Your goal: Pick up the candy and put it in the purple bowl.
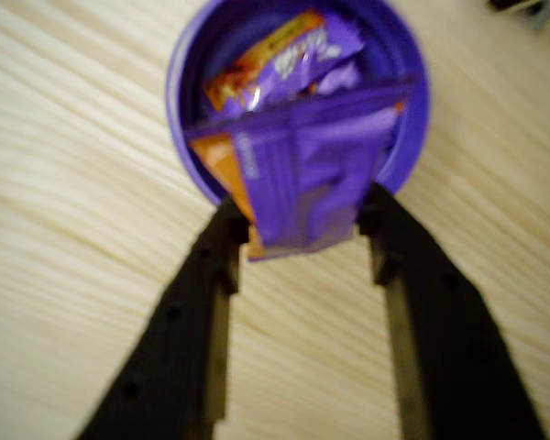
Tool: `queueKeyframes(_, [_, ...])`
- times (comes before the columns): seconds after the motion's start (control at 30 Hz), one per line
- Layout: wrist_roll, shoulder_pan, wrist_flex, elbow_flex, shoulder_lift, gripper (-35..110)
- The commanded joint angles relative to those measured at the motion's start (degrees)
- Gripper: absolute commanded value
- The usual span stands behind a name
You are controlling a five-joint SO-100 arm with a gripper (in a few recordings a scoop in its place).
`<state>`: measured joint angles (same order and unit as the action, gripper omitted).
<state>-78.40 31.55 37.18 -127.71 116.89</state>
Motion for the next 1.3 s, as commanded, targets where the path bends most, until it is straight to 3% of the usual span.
queueKeyframes(0.0, [-1.49,0.00,-3.87,5.80,-0.70,2])
queueKeyframes(0.2, [-2.29,-0.44,-6.42,6.94,-3.96,4])
queueKeyframes(0.77, [-5.01,-0.97,-12.74,6.59,-4.04,31])
queueKeyframes(0.97, [-1.23,-2.29,-10.02,6.50,-2.20,23])
queueKeyframes(1.1, [5.89,-4.31,-5.27,7.38,1.85,0])
queueKeyframes(1.27, [20.39,-8.09,8.61,14.24,4.75,0])
